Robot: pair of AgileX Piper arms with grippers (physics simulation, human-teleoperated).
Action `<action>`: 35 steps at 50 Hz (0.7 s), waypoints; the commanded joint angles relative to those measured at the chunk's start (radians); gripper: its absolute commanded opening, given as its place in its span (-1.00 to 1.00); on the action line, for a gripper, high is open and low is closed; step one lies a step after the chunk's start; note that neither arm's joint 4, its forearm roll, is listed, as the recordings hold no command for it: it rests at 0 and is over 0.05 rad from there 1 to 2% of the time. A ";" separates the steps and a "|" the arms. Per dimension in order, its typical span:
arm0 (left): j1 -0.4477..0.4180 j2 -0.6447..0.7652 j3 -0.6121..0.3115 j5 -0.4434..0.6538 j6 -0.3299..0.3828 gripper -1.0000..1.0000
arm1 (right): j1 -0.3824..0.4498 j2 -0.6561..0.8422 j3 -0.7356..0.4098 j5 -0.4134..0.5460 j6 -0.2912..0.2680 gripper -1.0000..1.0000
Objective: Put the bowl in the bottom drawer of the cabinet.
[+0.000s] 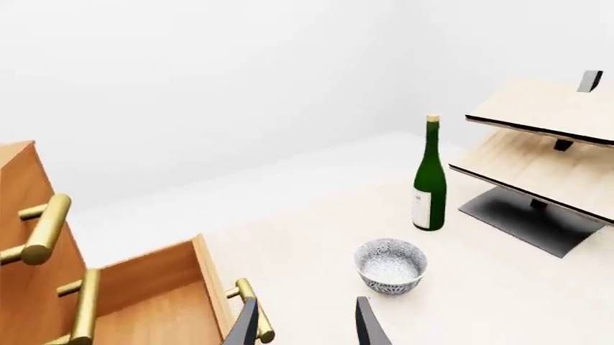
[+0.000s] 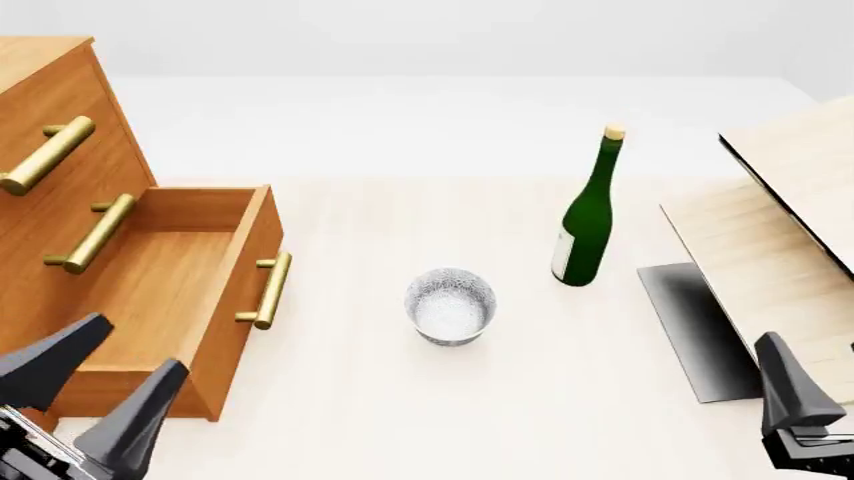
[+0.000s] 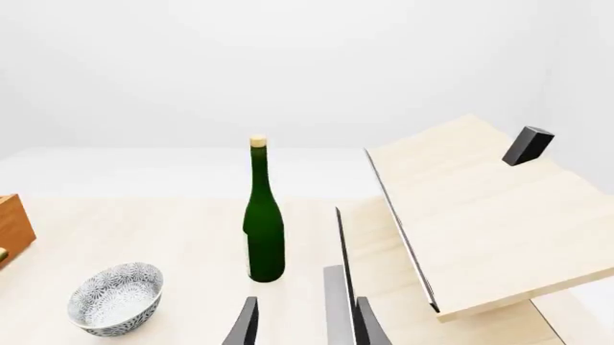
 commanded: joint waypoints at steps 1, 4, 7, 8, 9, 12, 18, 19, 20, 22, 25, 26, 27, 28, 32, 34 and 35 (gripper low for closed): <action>-0.161 0.199 -0.003 -0.190 0.038 1.00 | 0.000 -0.001 0.000 0.001 0.000 1.00; -0.183 0.258 -0.020 -0.232 0.042 1.00 | 0.000 -0.001 0.000 0.001 0.000 1.00; -0.240 0.385 -0.057 -0.322 0.066 1.00 | 0.000 -0.001 0.000 0.001 0.000 1.00; -0.245 0.402 -0.068 -0.326 0.069 1.00 | 0.000 -0.001 0.000 0.001 0.000 1.00; -0.249 0.421 -0.079 -0.331 0.071 1.00 | 0.000 -0.001 0.000 0.001 0.000 1.00; -0.249 0.455 -0.108 -0.328 0.081 1.00 | 0.000 -0.001 0.000 0.001 0.000 1.00; -0.282 0.496 -0.187 -0.285 0.085 1.00 | 0.000 -0.001 0.000 0.001 0.000 1.00; -0.283 0.503 -0.206 -0.271 0.081 1.00 | 0.000 -0.001 0.000 0.001 0.000 1.00; -0.283 0.503 -0.206 -0.271 0.081 1.00 | 0.000 -0.001 0.000 0.001 0.000 1.00; -0.297 0.537 -0.246 -0.256 0.086 1.00 | 0.000 -0.001 0.000 0.001 0.000 1.00; -0.307 0.573 -0.284 -0.247 0.072 1.00 | 0.000 -0.001 0.000 0.001 0.000 1.00; -0.313 0.579 -0.297 -0.241 0.069 1.00 | 0.000 -0.001 0.000 0.002 0.000 1.00; -0.313 0.579 -0.298 -0.241 0.069 1.00 | 0.000 -0.001 0.000 0.002 0.000 1.00; -0.331 0.593 -0.367 -0.183 0.070 1.00 | 0.000 -0.001 0.000 0.002 0.000 1.00; -0.381 0.606 -0.368 -0.215 0.047 1.00 | 0.000 -0.001 0.000 0.001 0.000 1.00; -0.393 0.634 -0.406 -0.198 0.052 1.00 | 0.000 -0.001 0.000 0.002 0.000 1.00; -0.400 0.641 -0.420 -0.192 0.052 1.00 | 0.000 -0.001 0.000 0.002 0.000 1.00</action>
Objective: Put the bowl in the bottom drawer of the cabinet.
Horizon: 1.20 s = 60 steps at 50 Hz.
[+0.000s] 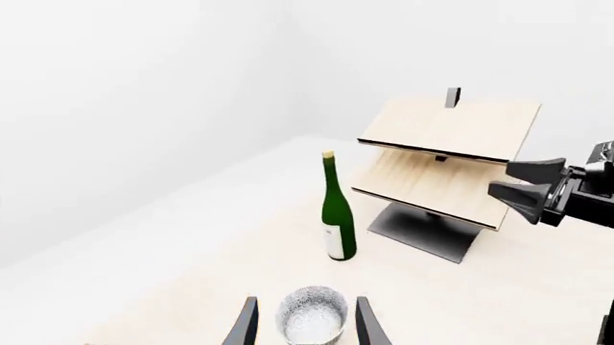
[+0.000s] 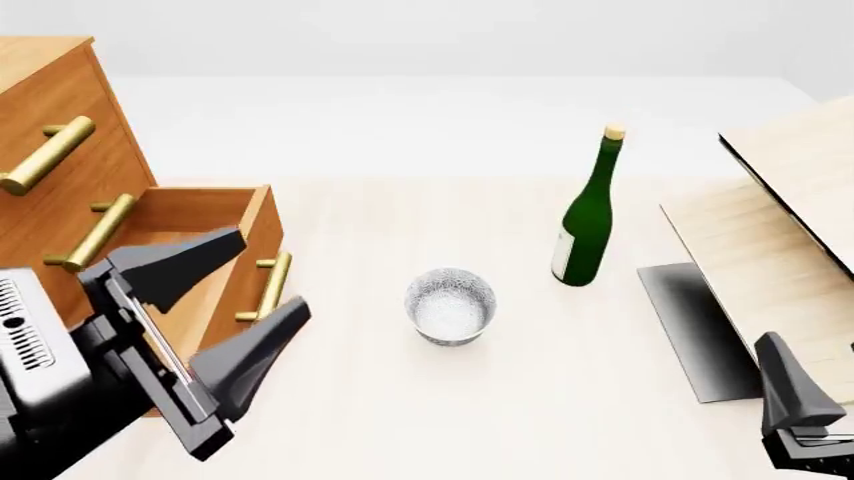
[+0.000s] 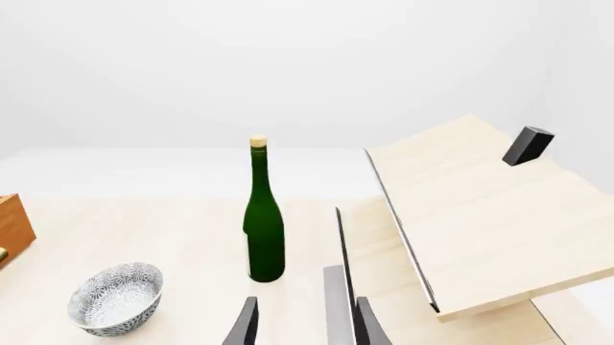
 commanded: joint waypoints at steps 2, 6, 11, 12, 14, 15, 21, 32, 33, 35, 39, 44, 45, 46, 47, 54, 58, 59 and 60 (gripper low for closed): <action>-0.100 0.126 -0.175 0.061 0.001 1.00 | 0.000 0.000 0.000 0.000 0.000 1.00; -0.107 0.161 -0.233 0.105 0.004 1.00 | 0.000 0.000 0.000 0.000 0.000 1.00; -0.090 0.211 -0.310 0.169 0.006 1.00 | 0.000 0.000 0.000 0.000 0.000 1.00; -0.083 0.231 -0.329 0.184 0.017 1.00 | 0.000 0.000 0.000 0.000 0.000 1.00; -0.094 0.263 -0.349 0.199 0.014 1.00 | 0.000 0.000 0.000 0.000 0.000 1.00; -0.105 0.274 -0.360 0.210 0.011 1.00 | 0.000 0.000 0.000 0.000 0.000 1.00; -0.115 0.293 -0.433 0.263 -0.043 1.00 | 0.000 0.000 0.000 0.000 0.000 1.00; -0.123 0.430 -0.583 0.408 -0.022 1.00 | 0.000 0.000 0.000 0.000 0.000 1.00; -0.123 0.430 -0.583 0.408 -0.022 1.00 | 0.000 0.000 0.000 0.000 0.000 1.00; -0.120 0.467 -0.604 0.431 0.002 1.00 | 0.000 0.000 0.000 0.000 0.000 1.00; -0.111 0.490 -0.627 0.445 -0.010 1.00 | 0.000 0.000 0.000 0.000 0.000 1.00; -0.112 0.547 -0.679 0.502 -0.013 1.00 | 0.000 0.000 0.000 0.000 0.000 1.00; -0.132 0.529 -0.680 0.493 -0.042 1.00 | 0.000 0.000 0.000 0.000 0.000 1.00; -0.133 0.527 -0.686 0.494 -0.074 1.00 | 0.000 0.000 0.000 0.000 0.000 1.00; -0.125 0.545 -0.694 0.503 -0.063 1.00 | 0.000 0.000 0.000 0.000 0.000 1.00; -0.106 0.599 -0.719 0.514 -0.129 1.00 | 0.000 0.000 0.000 0.000 0.000 1.00; -0.105 0.629 -0.733 0.523 -0.159 1.00 | 0.000 0.000 0.000 0.000 0.000 1.00; -0.103 0.635 -0.740 0.529 -0.163 1.00 | 0.000 0.000 0.000 0.000 0.000 1.00; -0.103 0.642 -0.744 0.533 -0.161 1.00 | 0.000 0.000 0.000 0.000 0.000 1.00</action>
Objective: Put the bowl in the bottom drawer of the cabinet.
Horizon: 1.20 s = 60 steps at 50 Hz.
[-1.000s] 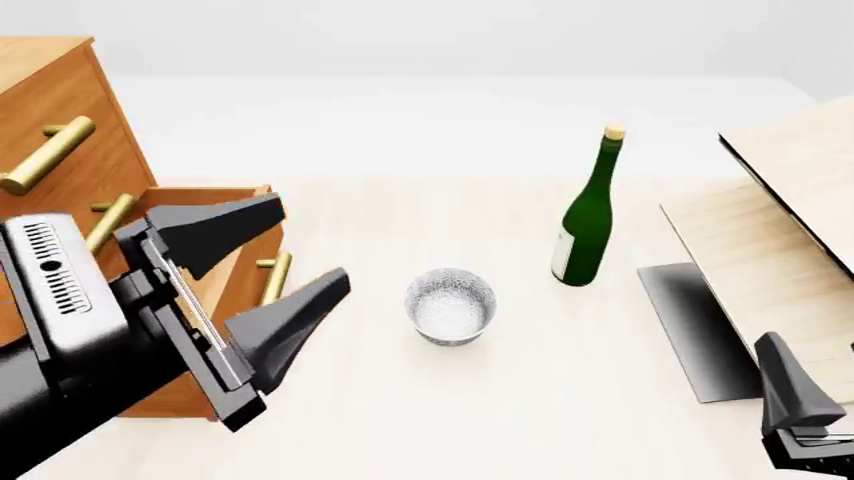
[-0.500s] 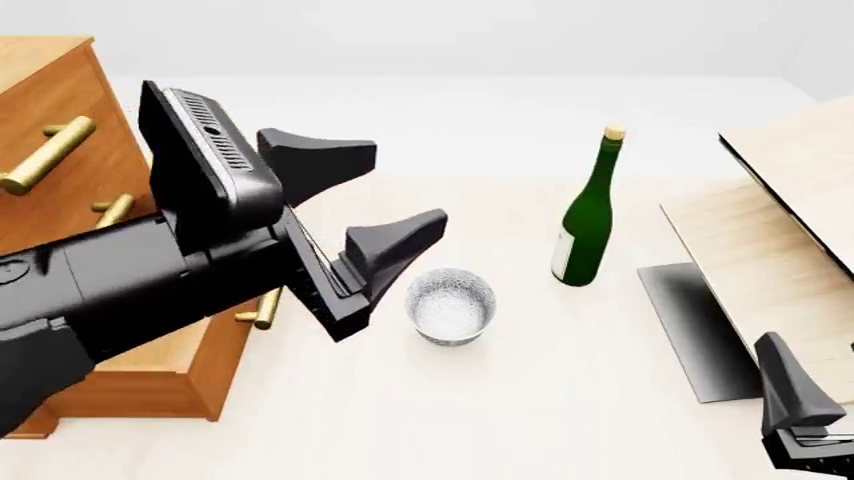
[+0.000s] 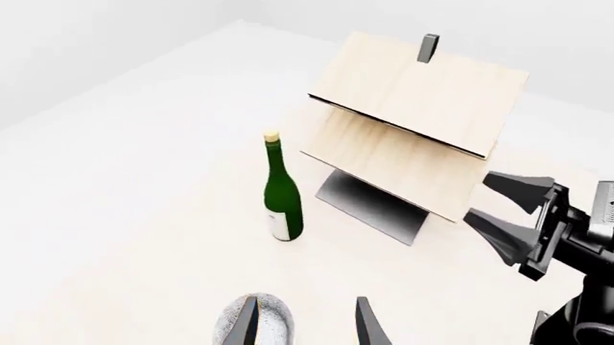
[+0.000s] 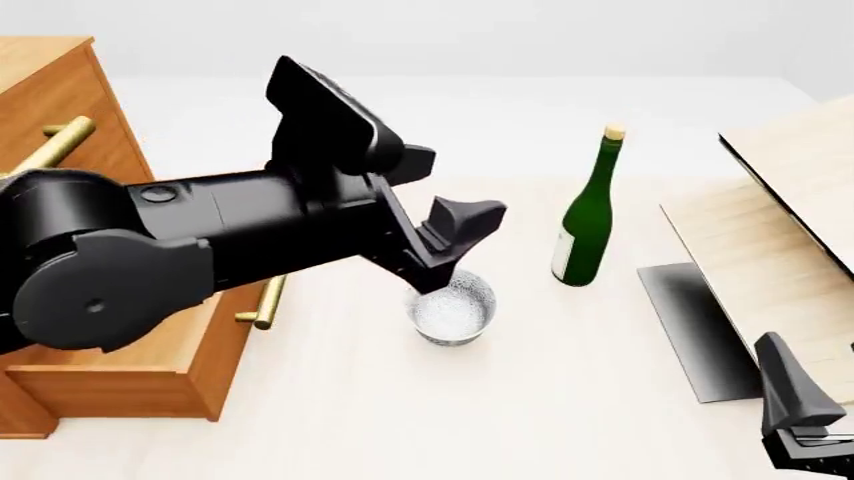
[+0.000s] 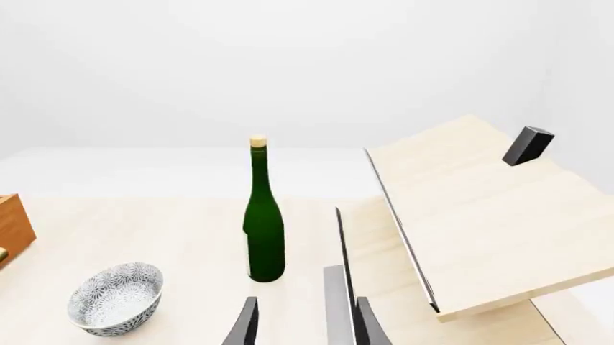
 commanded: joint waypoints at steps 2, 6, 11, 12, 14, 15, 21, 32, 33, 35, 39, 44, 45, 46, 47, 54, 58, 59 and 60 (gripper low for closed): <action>0.012 0.096 -0.082 0.063 -0.050 1.00 | 0.000 0.000 0.000 0.000 0.000 1.00; 0.015 0.140 -0.112 0.089 -0.056 1.00 | 0.000 0.000 0.000 0.000 0.000 1.00; 0.025 0.197 -0.156 0.134 -0.056 1.00 | 0.000 0.000 0.000 0.000 0.000 1.00; 0.029 0.201 -0.159 0.136 -0.052 1.00 | 0.000 0.000 0.000 0.000 0.000 1.00; 0.034 0.215 -0.174 0.154 -0.051 1.00 | 0.000 0.000 0.000 0.000 0.000 1.00; 0.037 0.224 -0.182 0.163 -0.049 1.00 | 0.000 0.000 0.000 0.000 0.000 1.00; 0.053 0.270 -0.218 0.203 -0.051 1.00 | 0.000 0.000 0.000 0.000 0.000 1.00; 0.069 0.357 -0.279 0.258 -0.046 1.00 | 0.000 0.000 0.000 0.000 0.000 1.00; 0.073 0.368 -0.282 0.264 -0.043 1.00 | 0.000 0.000 0.000 0.000 0.000 1.00; 0.073 0.377 -0.279 0.261 -0.046 1.00 | 0.000 0.000 0.000 0.000 0.000 1.00; 0.082 0.394 -0.288 0.270 -0.051 1.00 | 0.000 0.000 0.000 0.000 0.000 1.00; 0.094 0.424 -0.294 0.277 -0.052 1.00 | 0.000 0.000 0.000 0.000 0.000 1.00; 0.096 0.429 -0.297 0.279 -0.051 1.00 | 0.000 0.000 0.000 0.000 0.000 1.00; 0.098 0.437 -0.307 0.285 -0.050 1.00 | 0.000 0.000 0.000 0.000 0.000 1.00; 0.096 0.443 -0.310 0.286 -0.052 1.00 | 0.000 0.000 0.000 0.000 0.000 1.00; 0.109 0.484 -0.324 0.297 -0.052 1.00 | 0.000 0.000 0.000 0.000 0.000 1.00; 0.120 0.506 -0.338 0.305 -0.052 1.00 | 0.000 0.000 0.000 0.000 0.000 1.00; 0.120 0.509 -0.337 0.303 -0.052 1.00 | 0.000 0.000 0.000 0.000 0.000 1.00; 0.119 0.513 -0.339 0.305 -0.055 1.00 | 0.000 0.000 0.000 0.000 0.000 1.00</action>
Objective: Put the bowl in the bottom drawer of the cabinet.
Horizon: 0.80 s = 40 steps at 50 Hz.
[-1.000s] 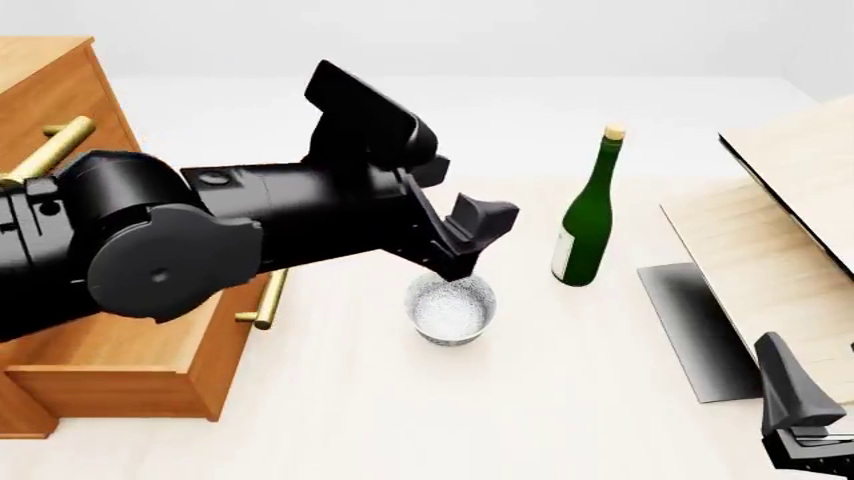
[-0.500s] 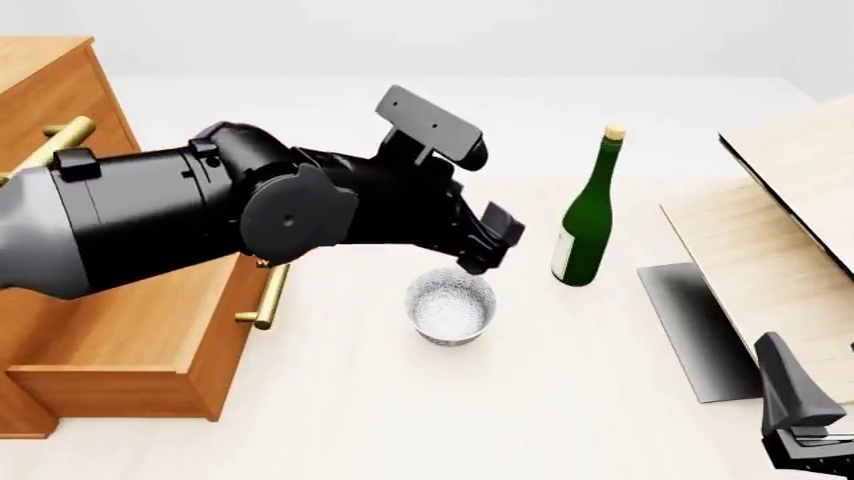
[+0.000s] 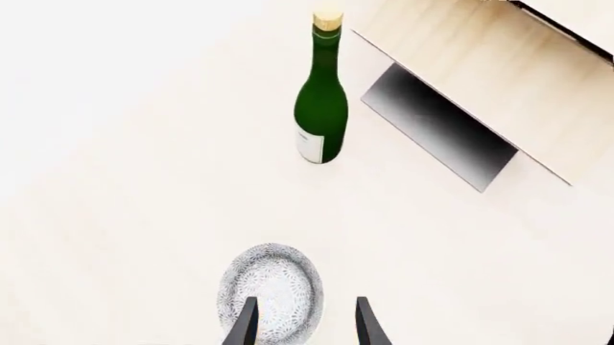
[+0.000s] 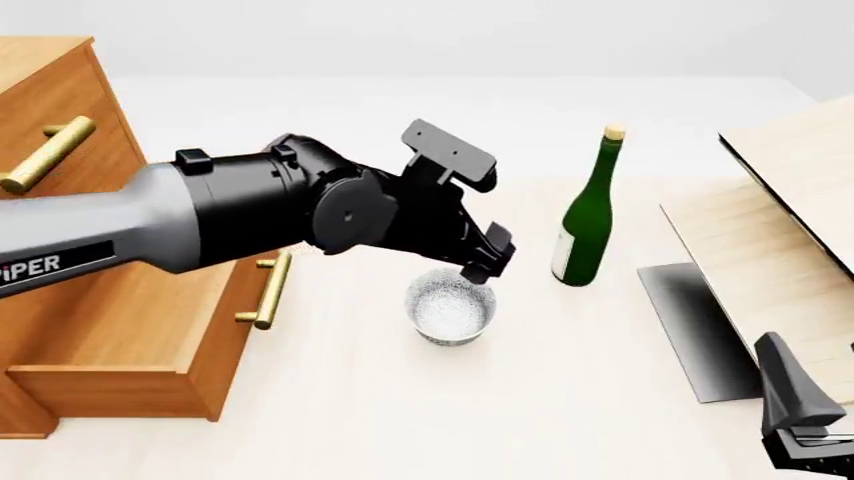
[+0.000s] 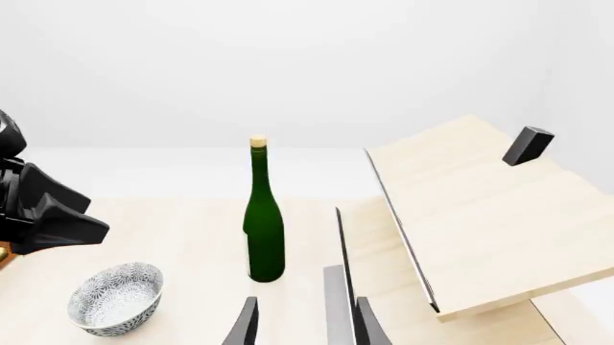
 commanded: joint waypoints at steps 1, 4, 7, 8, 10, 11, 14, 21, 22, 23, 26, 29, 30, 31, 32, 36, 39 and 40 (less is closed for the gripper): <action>0.017 0.060 -0.027 0.017 -0.004 1.00 | 0.000 0.000 0.000 0.000 0.000 1.00; 0.011 0.067 -0.034 0.018 -0.006 1.00 | 0.000 0.000 0.000 0.000 0.000 1.00; 0.007 0.068 -0.031 0.013 -0.010 1.00 | 0.000 0.000 0.000 0.000 0.000 1.00; 0.007 0.068 -0.031 0.013 -0.010 1.00 | 0.000 0.000 0.000 0.000 0.000 1.00; 0.008 0.073 -0.023 -0.001 -0.014 1.00 | 0.000 0.000 0.000 0.000 0.000 1.00; 0.004 0.073 -0.018 -0.005 -0.019 1.00 | 0.000 0.000 0.000 0.000 0.000 1.00; 0.001 0.073 -0.012 -0.013 -0.024 1.00 | 0.000 0.000 0.000 0.000 0.000 1.00; -0.007 0.092 -0.007 -0.024 -0.043 1.00 | 0.000 0.000 0.000 0.000 0.000 1.00; -0.009 0.094 -0.007 -0.025 -0.049 1.00 | 0.000 0.000 0.000 0.000 0.000 1.00; -0.013 0.096 -0.006 -0.028 -0.057 1.00 | 0.000 0.000 0.000 0.000 0.000 1.00; -0.019 0.103 -0.006 -0.031 -0.066 1.00 | 0.000 0.000 0.000 0.000 0.000 1.00; -0.023 0.107 -0.006 -0.032 -0.072 1.00 | 0.000 0.000 0.000 0.000 0.000 1.00; -0.024 0.109 -0.006 -0.032 -0.072 1.00 | 0.000 0.000 0.000 0.000 0.000 1.00; -0.024 0.110 -0.007 -0.031 -0.073 1.00 | 0.000 0.000 0.000 0.000 0.000 1.00; -0.025 0.111 -0.004 -0.034 -0.079 1.00 | 0.000 0.000 0.000 0.000 0.000 1.00; -0.030 0.115 0.001 -0.041 -0.095 1.00 | 0.000 0.000 0.000 0.000 0.000 1.00; -0.027 0.123 -0.002 -0.041 -0.098 1.00 | 0.000 0.000 0.000 0.000 0.000 1.00; -0.027 0.125 -0.003 -0.041 -0.099 1.00 | 0.000 0.000 0.000 0.000 0.000 1.00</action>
